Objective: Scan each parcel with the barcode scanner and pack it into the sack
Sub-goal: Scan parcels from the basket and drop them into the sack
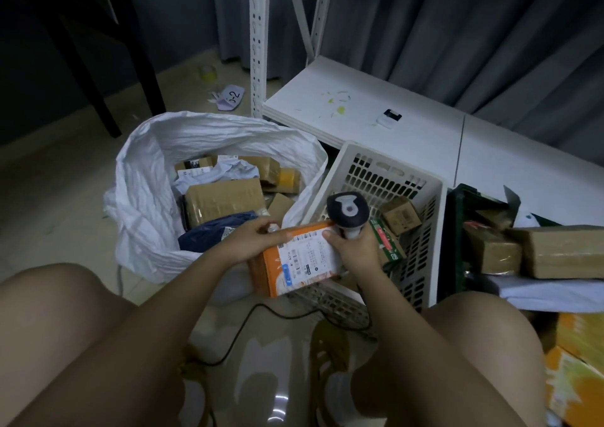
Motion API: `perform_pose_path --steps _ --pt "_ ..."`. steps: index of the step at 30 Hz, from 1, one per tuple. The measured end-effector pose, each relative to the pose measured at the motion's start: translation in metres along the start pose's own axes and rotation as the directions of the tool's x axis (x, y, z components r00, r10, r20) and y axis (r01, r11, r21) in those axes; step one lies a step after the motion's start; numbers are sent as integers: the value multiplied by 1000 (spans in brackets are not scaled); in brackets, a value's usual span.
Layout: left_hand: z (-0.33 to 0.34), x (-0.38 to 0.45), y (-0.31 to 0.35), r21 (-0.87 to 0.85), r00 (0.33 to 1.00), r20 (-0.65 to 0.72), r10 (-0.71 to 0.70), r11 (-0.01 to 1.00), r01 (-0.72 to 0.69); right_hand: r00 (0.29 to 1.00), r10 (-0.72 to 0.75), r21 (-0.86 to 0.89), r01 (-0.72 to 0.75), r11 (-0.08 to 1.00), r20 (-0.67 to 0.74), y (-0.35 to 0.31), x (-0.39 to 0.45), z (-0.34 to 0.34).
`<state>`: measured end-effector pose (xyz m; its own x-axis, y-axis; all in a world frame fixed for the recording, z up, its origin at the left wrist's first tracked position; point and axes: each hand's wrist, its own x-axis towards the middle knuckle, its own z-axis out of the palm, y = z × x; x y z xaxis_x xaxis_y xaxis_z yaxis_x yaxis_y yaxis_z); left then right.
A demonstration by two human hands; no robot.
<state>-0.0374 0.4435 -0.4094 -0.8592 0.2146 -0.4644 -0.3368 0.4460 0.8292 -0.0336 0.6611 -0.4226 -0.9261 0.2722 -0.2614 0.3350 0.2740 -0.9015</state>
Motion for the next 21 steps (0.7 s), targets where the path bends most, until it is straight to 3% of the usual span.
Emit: perform_pose_path --steps 2,4,9,12,14,17,21 --pt "3 1 -5 -15 983 -182 14 1000 -17 998 18 -13 -19 1000 -59 0 3 5" --pt "8 -2 -11 -83 977 -212 -26 997 8 994 29 -16 -31 999 -107 -2 5 5" --pt "21 -17 -12 -266 997 55 -45 962 58 963 184 62 -175 983 -196 -5 6 4" --pt "19 -20 -11 -244 998 67 -19 969 35 956 226 92 -212 973 -186 -9 4 6" --pt "14 -24 -5 -215 998 -28 63 974 -68 965 184 73 -173 982 -185 -15 1 6" --pt "-4 -26 12 -271 956 -257 142 939 -212 993 45 178 -25 984 -109 -26 -5 5" --pt "-43 -23 31 -243 934 -311 176 935 -257 983 -162 124 151 981 82 -48 -15 -9"
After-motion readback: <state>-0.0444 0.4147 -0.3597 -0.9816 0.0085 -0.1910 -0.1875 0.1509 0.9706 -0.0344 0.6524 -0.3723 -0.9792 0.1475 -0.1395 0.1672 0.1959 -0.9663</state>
